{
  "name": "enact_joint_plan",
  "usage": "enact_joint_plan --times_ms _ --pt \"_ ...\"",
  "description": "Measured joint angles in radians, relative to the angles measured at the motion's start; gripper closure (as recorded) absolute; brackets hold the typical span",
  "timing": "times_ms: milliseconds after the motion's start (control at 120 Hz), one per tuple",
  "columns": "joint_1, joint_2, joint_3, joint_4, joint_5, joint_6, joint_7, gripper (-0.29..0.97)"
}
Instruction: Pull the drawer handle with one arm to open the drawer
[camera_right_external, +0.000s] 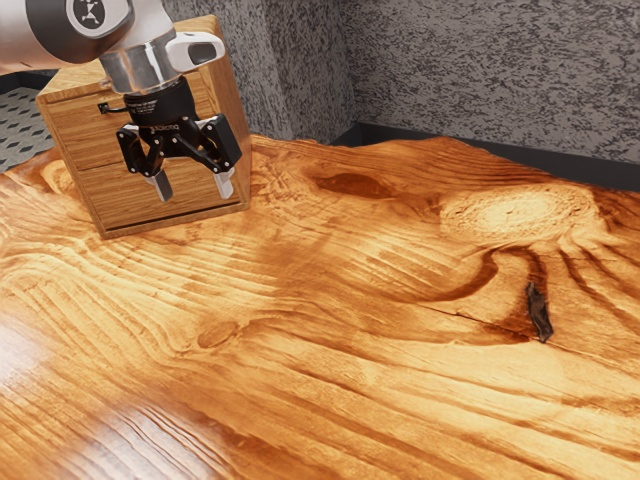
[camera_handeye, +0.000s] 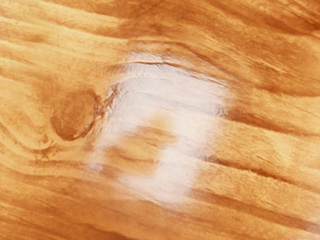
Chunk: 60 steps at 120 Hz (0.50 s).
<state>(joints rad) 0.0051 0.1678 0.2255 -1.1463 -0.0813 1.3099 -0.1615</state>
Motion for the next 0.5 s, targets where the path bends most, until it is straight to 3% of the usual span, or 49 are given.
enact_joint_plan --times_ms 217,342,500 --pt "0.007 0.001 0.003 0.001 -0.022 0.000 0.002 0.00" --pt "-0.010 -0.018 -0.004 0.118 0.003 -0.008 0.002 0.00" --pt "-0.148 -0.025 -0.009 0.177 0.062 0.078 0.003 0.00"
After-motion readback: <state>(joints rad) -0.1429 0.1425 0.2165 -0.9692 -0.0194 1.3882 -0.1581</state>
